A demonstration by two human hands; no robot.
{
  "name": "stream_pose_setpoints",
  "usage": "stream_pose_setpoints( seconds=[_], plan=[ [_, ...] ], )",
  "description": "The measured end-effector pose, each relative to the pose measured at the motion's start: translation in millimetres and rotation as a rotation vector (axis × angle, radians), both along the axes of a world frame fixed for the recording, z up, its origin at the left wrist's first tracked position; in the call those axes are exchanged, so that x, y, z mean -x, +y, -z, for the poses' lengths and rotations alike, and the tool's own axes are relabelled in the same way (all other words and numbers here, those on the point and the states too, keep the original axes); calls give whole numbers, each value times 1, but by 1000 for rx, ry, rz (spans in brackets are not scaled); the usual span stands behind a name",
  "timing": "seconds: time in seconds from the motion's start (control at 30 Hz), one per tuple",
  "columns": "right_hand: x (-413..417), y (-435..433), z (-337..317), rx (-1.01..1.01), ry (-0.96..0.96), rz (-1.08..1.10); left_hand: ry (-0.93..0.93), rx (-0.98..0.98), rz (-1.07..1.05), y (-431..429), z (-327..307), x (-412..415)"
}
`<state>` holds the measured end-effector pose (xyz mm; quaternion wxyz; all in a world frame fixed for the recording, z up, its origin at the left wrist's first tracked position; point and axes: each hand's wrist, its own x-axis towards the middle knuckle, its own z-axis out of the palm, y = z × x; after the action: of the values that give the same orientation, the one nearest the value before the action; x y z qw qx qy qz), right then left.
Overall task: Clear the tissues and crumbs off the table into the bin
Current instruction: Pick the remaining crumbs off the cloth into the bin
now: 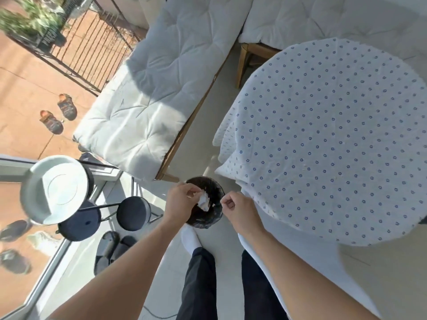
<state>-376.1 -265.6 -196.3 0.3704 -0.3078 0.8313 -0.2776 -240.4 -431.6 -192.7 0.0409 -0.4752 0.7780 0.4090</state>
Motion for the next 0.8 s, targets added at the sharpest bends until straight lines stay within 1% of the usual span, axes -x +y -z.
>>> stream_pose_setpoints(
  seconds=[0.17, 0.27, 0.4, 0.47, 0.6, 0.7, 0.8],
  plan=[
    [-23, -9, 8, -78, -5, 3, -73, -115, 10, -4, 12, -35],
    [-30, -10, 9, -115, -7, 18, -88, -188, -40, -6, 14, -53],
    [-34, -10, 9, -142, -93, 95, -89, -215, -44, -11, 15, -68],
    [-33, -10, 4, -129, -108, 119, -93, -214, -40, -14, 12, -68],
    [-14, -7, -13, -71, -28, 170, -72, -196, -22, -17, 1, -51],
    [17, 5, -31, -26, 28, 254, -49, -167, 51, -14, -7, -21],
    [52, 29, -44, -15, 60, 305, 32, -109, 93, -6, -12, 19]
  ],
)
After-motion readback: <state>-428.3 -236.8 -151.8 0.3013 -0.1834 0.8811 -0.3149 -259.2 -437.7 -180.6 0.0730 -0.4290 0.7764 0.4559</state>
